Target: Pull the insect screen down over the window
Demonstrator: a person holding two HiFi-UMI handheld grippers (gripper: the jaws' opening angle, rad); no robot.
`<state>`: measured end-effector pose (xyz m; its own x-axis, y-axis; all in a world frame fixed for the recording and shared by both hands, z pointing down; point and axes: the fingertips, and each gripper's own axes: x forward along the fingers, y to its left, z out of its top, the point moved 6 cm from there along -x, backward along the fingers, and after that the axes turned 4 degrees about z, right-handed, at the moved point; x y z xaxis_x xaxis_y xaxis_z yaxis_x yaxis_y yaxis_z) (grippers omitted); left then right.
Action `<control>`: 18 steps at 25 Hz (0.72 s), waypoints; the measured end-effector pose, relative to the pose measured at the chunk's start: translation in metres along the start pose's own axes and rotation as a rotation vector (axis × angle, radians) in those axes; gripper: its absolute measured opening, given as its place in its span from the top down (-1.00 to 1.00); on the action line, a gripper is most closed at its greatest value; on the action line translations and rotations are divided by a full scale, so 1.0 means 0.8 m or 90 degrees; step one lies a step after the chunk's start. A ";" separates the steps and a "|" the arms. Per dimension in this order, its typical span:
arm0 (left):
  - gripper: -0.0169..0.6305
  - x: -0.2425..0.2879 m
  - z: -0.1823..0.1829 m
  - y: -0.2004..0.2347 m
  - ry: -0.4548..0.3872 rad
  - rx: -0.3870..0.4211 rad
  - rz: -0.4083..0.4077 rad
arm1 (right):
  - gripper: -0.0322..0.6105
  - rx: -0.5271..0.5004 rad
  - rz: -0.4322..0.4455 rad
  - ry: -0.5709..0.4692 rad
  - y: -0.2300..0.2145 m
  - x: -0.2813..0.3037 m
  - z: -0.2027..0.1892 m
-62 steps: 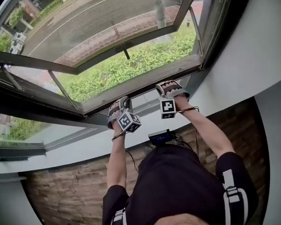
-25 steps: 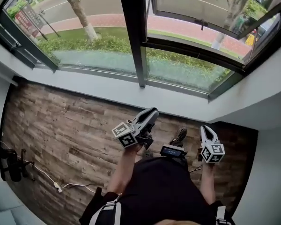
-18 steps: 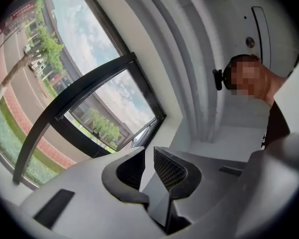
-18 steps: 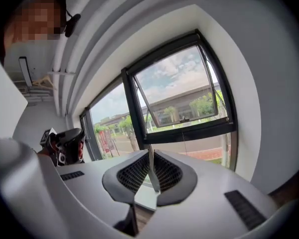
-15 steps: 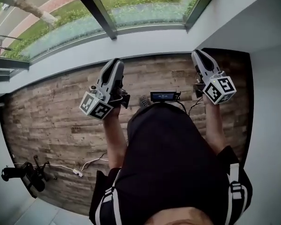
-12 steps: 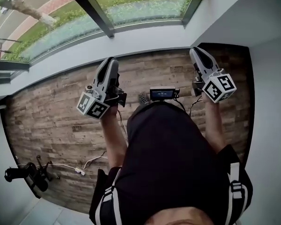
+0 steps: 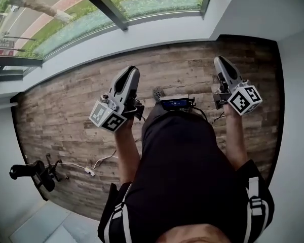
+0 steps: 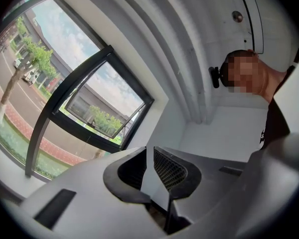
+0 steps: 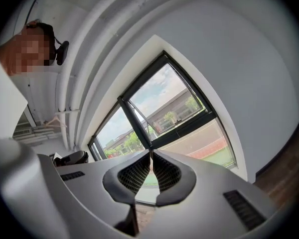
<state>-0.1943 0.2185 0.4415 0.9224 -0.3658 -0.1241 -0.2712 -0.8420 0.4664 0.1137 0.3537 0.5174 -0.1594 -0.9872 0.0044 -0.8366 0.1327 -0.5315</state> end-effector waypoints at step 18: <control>0.79 -0.071 -0.007 -0.058 0.014 0.004 -0.081 | 0.87 0.010 -0.043 -0.067 0.093 -0.104 -0.051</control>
<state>-0.2323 0.2804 0.4320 0.9552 -0.2477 -0.1619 -0.1541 -0.8835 0.4423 0.0431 0.4496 0.5120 -0.0470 -0.9977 -0.0481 -0.8355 0.0657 -0.5456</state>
